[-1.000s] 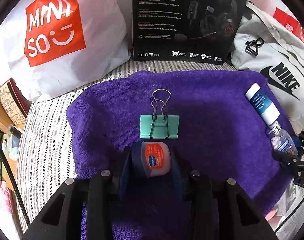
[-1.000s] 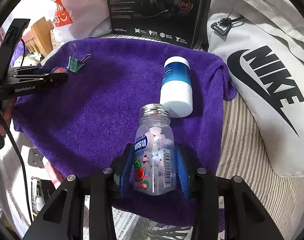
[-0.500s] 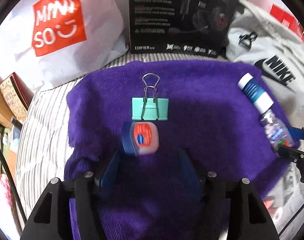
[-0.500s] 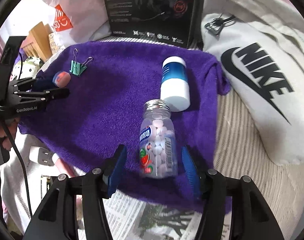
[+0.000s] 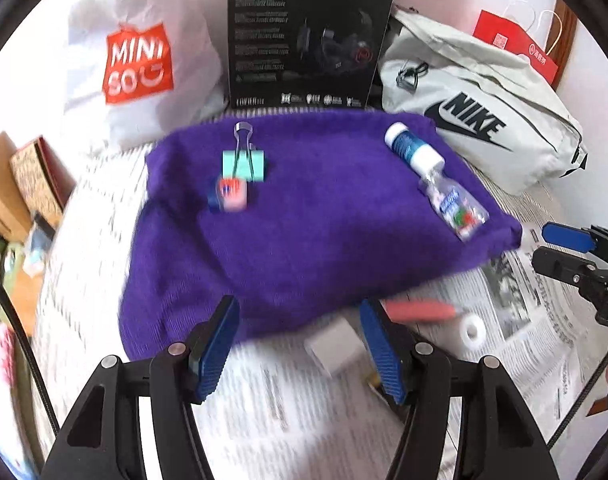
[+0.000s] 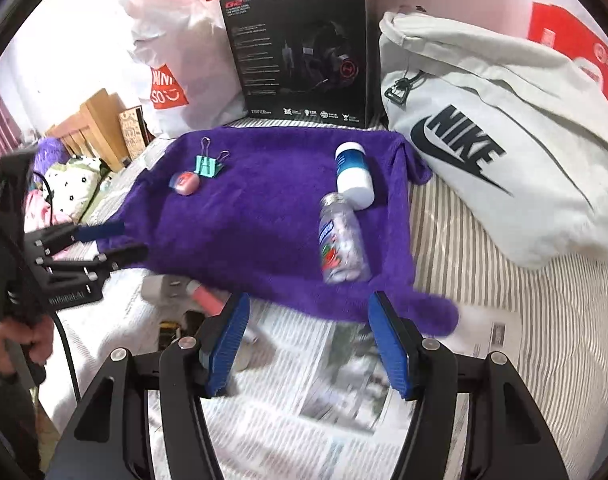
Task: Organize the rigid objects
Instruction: 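Open the left gripper beside the clip while the right gripper releases the candy bottle beside the white bottle, then grasp the white plug adapter with the left gripper while the right gripper moves toward the tape roll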
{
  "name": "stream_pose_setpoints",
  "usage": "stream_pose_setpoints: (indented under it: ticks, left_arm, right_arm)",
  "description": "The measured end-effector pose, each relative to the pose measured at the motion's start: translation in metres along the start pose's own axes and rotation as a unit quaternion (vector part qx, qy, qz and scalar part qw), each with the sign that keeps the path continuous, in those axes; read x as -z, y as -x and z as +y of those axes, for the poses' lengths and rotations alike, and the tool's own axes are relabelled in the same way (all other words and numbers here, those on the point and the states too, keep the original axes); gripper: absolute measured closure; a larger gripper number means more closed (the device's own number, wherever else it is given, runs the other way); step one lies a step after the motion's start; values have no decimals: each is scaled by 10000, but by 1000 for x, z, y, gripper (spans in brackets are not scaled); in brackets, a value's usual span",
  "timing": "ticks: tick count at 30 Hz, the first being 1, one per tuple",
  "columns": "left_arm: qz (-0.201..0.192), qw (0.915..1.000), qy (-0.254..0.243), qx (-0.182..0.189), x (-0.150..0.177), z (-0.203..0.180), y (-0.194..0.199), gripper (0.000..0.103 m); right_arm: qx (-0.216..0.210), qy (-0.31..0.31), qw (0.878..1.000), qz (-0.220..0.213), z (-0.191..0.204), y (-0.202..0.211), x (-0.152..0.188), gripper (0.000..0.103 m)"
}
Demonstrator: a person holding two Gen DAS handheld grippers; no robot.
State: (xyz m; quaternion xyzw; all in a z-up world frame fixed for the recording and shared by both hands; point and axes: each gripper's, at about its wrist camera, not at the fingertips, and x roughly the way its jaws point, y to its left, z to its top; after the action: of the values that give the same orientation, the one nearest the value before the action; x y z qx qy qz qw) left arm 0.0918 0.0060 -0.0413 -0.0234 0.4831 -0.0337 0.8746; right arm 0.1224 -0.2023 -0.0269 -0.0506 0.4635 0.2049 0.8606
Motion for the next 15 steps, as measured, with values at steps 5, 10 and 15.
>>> stream_pose_setpoints:
  ticks: [5, 10, 15]
  left_arm:
    - [215, 9996, 196, 8, 20, -5, -5, 42]
    - [353, 9989, 300, -26, 20, -9, -18, 42]
    - [450, 9983, 374, -37, 21, -12, -31, 42]
  right_arm:
    - [-127, -188, 9997, 35, 3, 8, 17, 42]
    - [-179, -251, 9995, 43, 10, 17, 30, 42]
    - [-153, -128, 9997, 164, 21, 15, 40, 41]
